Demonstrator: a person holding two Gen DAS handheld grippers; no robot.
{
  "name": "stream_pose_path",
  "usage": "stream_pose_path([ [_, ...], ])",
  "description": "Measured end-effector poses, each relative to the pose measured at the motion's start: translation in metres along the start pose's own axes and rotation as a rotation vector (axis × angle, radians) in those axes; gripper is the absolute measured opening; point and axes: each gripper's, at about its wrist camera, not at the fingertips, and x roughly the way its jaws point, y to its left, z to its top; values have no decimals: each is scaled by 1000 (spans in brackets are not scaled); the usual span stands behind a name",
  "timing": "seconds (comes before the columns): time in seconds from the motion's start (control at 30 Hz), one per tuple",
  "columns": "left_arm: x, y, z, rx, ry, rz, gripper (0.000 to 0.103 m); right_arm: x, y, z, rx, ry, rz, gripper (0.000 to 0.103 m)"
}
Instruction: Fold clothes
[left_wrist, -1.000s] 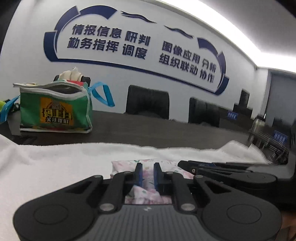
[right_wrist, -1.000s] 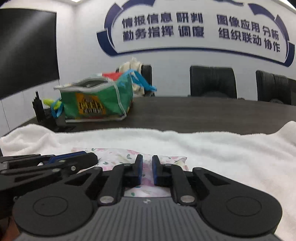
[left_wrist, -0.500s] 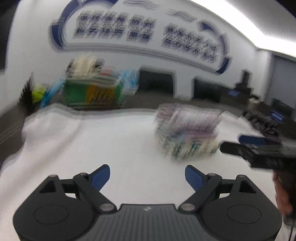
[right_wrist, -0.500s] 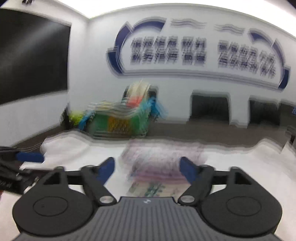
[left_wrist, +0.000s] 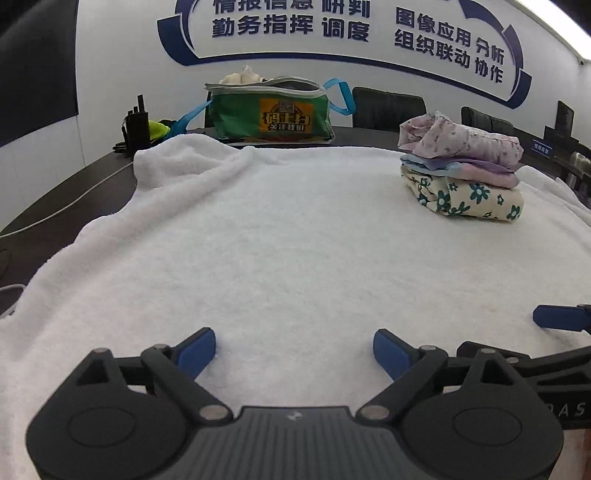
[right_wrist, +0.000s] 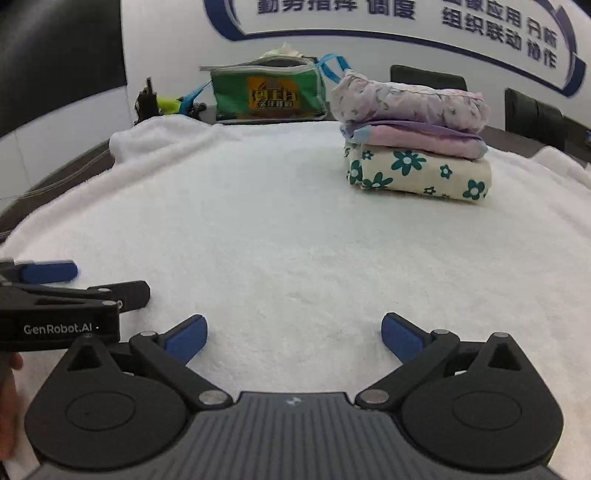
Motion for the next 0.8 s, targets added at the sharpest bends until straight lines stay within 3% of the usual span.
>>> stream_pose_path([
  [0.13,6,-3,1,24,16,-1,102,-5,-3,-4,-21,11,11,102],
  [0.33,8,0,0,31,21,-25,103,1,-13,-4,13,-4,-44,102],
  [0.8,10,-3,1,41,19,4,102,1,-10,-4,-6,-4,-36,103],
])
